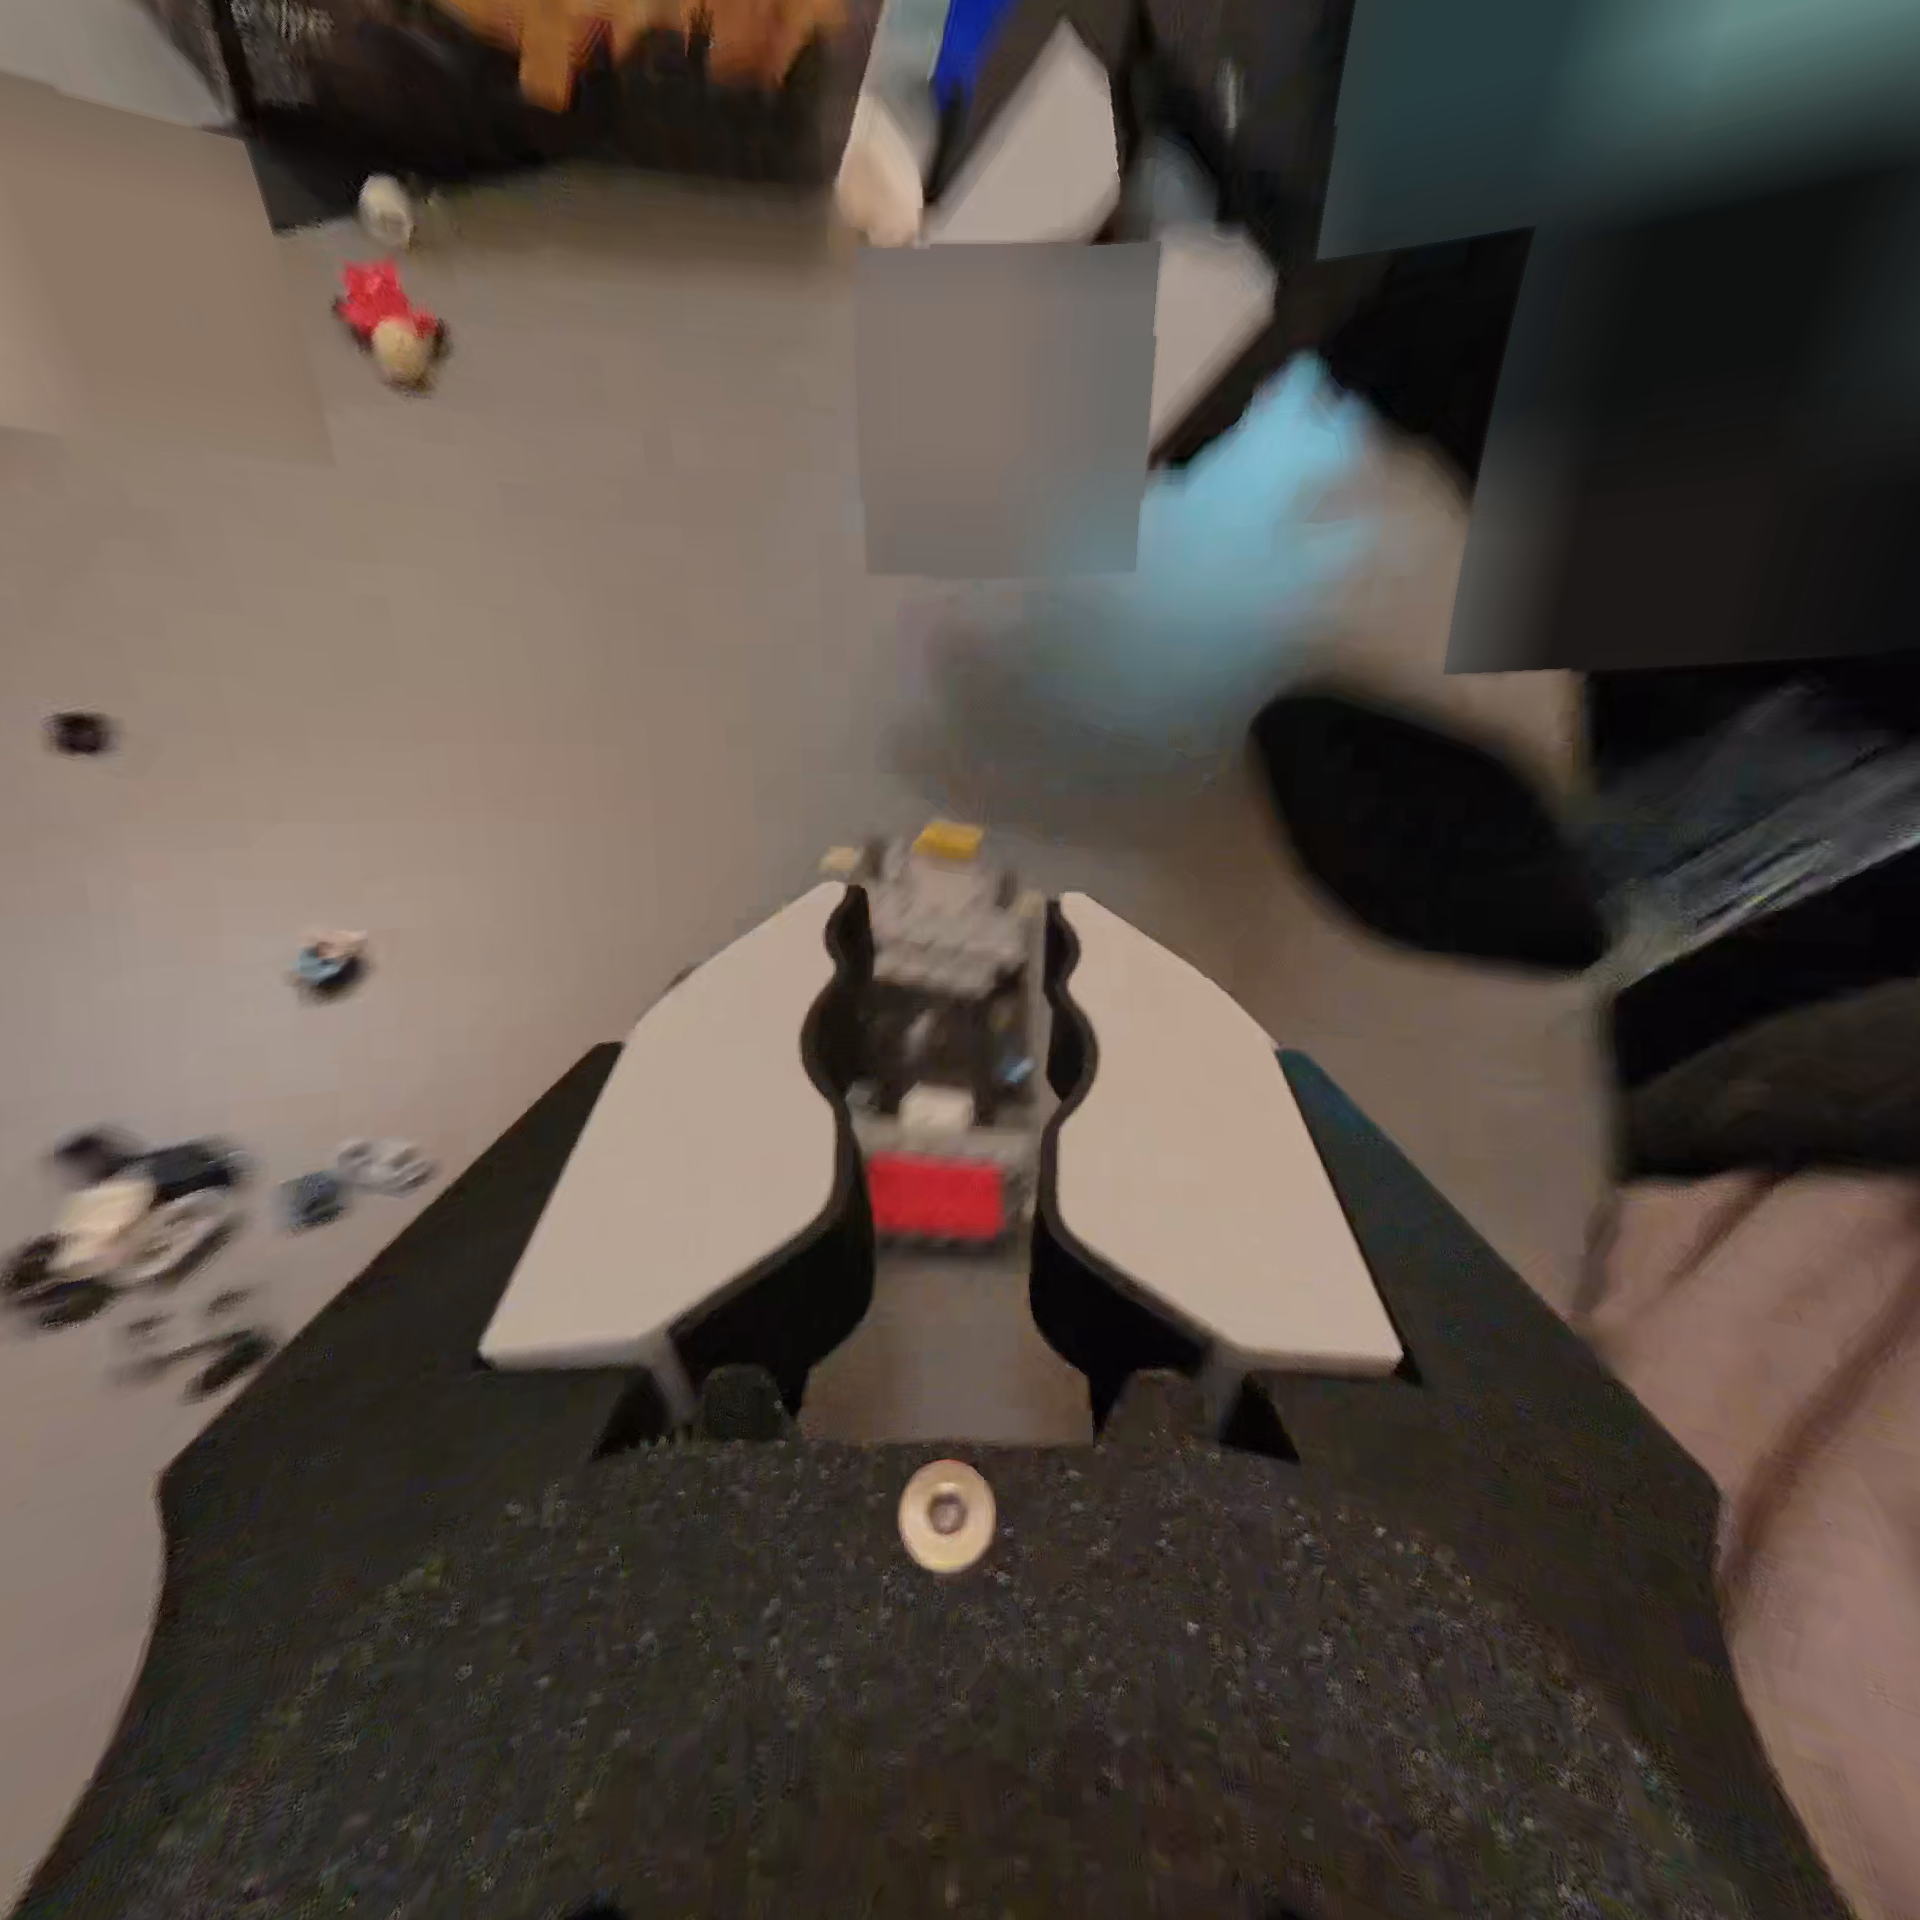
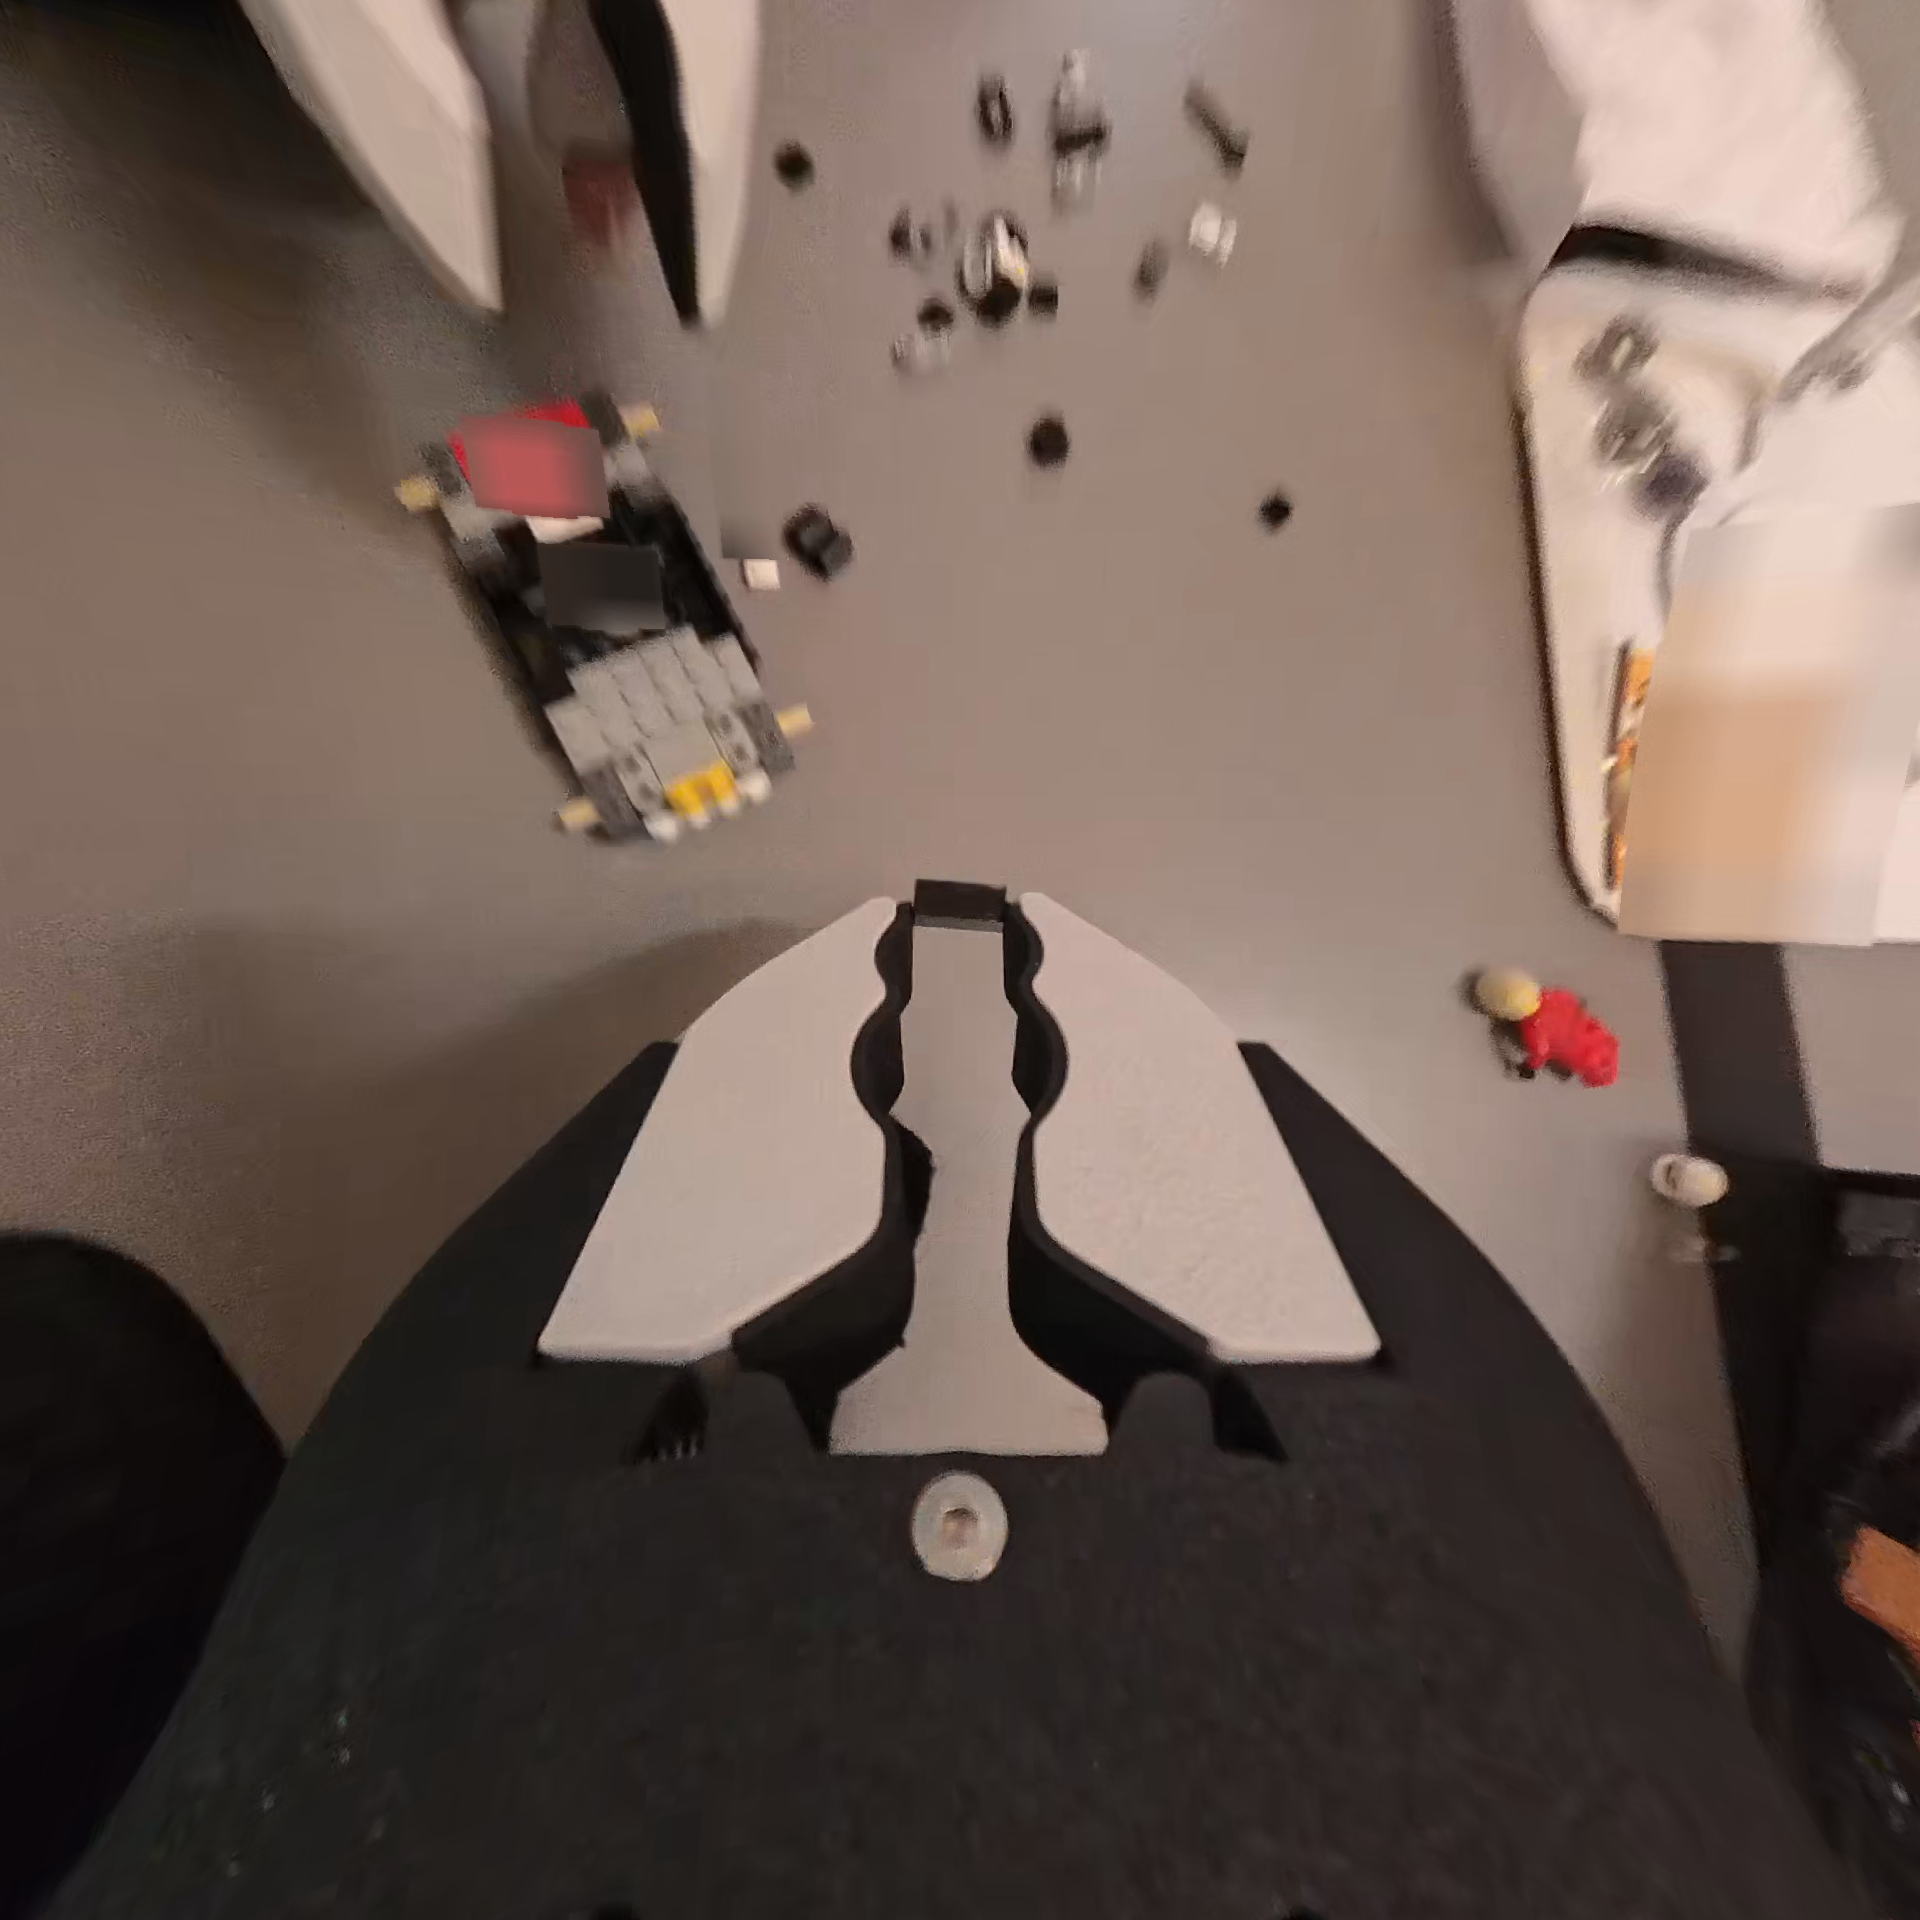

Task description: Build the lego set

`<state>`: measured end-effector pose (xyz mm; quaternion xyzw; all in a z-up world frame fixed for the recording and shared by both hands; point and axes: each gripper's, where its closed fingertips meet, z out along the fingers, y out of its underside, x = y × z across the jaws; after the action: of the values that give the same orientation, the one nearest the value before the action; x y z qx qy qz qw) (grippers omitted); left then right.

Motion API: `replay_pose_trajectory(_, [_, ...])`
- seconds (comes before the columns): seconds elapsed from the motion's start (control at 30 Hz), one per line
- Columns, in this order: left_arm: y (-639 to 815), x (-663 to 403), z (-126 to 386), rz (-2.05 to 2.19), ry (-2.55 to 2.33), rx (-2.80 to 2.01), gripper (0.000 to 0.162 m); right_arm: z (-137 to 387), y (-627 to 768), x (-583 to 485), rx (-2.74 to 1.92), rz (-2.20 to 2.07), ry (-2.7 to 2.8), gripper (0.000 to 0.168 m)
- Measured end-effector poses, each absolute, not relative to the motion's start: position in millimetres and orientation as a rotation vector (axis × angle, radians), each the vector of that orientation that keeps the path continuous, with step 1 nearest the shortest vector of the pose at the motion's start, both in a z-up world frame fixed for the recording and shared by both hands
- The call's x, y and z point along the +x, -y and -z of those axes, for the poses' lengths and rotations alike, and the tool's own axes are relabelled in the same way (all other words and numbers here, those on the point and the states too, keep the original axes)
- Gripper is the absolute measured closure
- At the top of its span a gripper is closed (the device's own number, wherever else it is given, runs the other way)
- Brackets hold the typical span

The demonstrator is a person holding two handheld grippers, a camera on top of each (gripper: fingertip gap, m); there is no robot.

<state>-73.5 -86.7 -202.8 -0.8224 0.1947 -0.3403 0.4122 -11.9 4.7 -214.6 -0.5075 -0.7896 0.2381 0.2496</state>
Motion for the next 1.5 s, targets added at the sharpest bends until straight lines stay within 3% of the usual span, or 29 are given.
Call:
replay_pose_trajectory(0.03, [90.5, -80.1, 215.0, 0.721, -0.589, -2.133, 0.124, 224.4, -12.0, -9.5, -1.408, -0.669, 2.193, 0.153])
replay_pose_trajectory(0.13, [103.8, -90.5, 246.2, 0.508, -0.774, -2.286, 0.106, 247.3, -20.4, -12.3, -1.427, -0.710, 2.292, 0.153])
replay_pose_trajectory(0.4, [125.1, -76.8, 277.3, 0.425, -0.977, -2.418, 0.094, 280.4, -21.6, -23.6, -1.405, -0.701, 2.401, 0.153])
replay_pose_trajectory(0.6, [124.8, -73.4, 282.3, 0.378, -1.080, -2.373, 0.098, 273.6, -24.6, -23.5, -1.426, -0.673, 2.375, 0.143])
replay_pose_trajectory(0.8, [151.8, -65.9, 280.4, 0.493, -1.281, -2.317, 0.100, 234.2, 19.7, -54.6, -1.289, -0.740, 2.359, 0.145])
replay_pose_trajectory(1.13, [180.5, -66.9, 279.8, 0.537, -1.456, -2.243, 0.097, 276.7, 62.3, -107.2, -0.973, -0.574, 2.655, 0.151])
replay_pose_trajectory(1.17, [180.7, -67.0, 278.0, 0.555, -1.446, -2.234, 0.097, 278.7, 61.9, -106.4, -0.978, -0.571, 2.679, 0.158])
replay_pose_trajectory(1.5, [177.4, -82.2, 273.9, 0.551, -1.375, -2.264, 0.099, 279.3, -19.1, -66.1, -1.358, -0.348, 2.492, 0.159])
